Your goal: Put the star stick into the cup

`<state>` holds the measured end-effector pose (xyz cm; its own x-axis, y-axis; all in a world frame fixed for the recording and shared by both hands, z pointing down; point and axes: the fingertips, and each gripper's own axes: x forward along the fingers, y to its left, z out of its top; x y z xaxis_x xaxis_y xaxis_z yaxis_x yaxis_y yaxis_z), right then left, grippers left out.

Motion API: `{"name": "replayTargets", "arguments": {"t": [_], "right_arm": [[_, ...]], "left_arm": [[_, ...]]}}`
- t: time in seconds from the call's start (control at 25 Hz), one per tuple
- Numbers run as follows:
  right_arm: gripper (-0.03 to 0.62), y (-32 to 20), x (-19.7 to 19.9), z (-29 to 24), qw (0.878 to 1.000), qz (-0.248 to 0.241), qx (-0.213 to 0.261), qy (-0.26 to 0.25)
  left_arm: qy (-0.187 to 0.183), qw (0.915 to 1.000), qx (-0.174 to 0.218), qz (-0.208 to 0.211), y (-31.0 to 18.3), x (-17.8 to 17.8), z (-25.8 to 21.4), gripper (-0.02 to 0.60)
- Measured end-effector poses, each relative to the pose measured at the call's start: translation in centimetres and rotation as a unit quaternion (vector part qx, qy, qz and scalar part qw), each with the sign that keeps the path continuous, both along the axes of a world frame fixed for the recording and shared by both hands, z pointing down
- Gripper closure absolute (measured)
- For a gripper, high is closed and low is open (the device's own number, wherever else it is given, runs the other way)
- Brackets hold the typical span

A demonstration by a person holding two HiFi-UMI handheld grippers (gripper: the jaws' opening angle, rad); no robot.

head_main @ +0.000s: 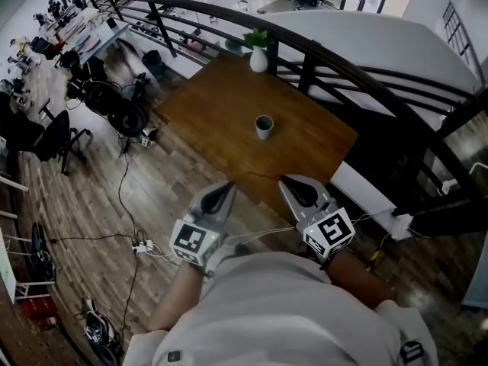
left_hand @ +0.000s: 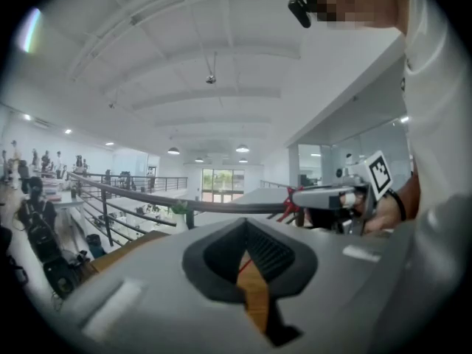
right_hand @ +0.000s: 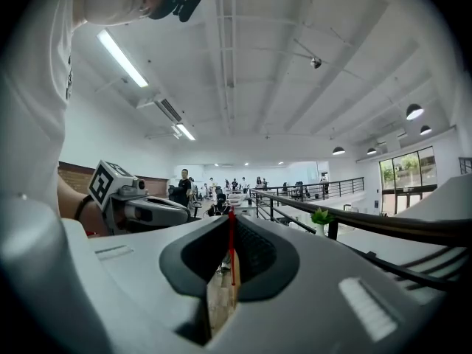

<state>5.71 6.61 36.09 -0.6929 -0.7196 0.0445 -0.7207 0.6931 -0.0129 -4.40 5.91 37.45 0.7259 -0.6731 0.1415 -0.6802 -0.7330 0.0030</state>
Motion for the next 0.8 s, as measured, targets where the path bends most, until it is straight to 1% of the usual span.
{"name": "replayTargets", "arguments": {"t": [0.12, 0.2, 0.28, 0.48, 0.64, 0.72, 0.8], "right_arm": [[0.571, -0.7, -4.3, 0.1, 1.000, 0.008, -0.007, -0.001], [0.571, -0.9, -6.7, 0.0, 1.000, 0.010, -0.009, -0.001], [0.571, -1.0, -8.3, 0.0, 1.000, 0.012, -0.011, -0.001], [0.571, -2.0, -9.6, 1.3, 0.999, 0.022, -0.026, 0.005], [0.571, -4.5, -10.0, 2.5, 0.999, 0.021, -0.043, 0.009], [0.571, -5.9, -9.6, 3.0, 0.999, 0.018, -0.043, 0.011], [0.571, -7.3, -9.1, 2.9, 0.999, 0.016, -0.033, 0.019]], "left_arm": [[-0.001, 0.9999, -0.013, -0.005, -1.0, -5.1, 0.4, 0.578], [0.000, 1.0000, -0.004, 0.004, -1.3, -7.1, -0.1, 0.578], [0.001, 0.9999, 0.006, 0.012, -1.6, -8.3, -0.5, 0.578], [0.009, 0.9997, -0.009, 0.021, -3.0, -9.4, 1.0, 0.578], [0.018, 0.9996, -0.019, 0.012, -5.5, -9.7, 1.9, 0.578], [0.020, 0.9994, -0.028, 0.007, -6.6, -9.3, 2.5, 0.578], [0.017, 0.9995, -0.026, 0.010, -7.6, -8.7, 2.7, 0.578]]}}
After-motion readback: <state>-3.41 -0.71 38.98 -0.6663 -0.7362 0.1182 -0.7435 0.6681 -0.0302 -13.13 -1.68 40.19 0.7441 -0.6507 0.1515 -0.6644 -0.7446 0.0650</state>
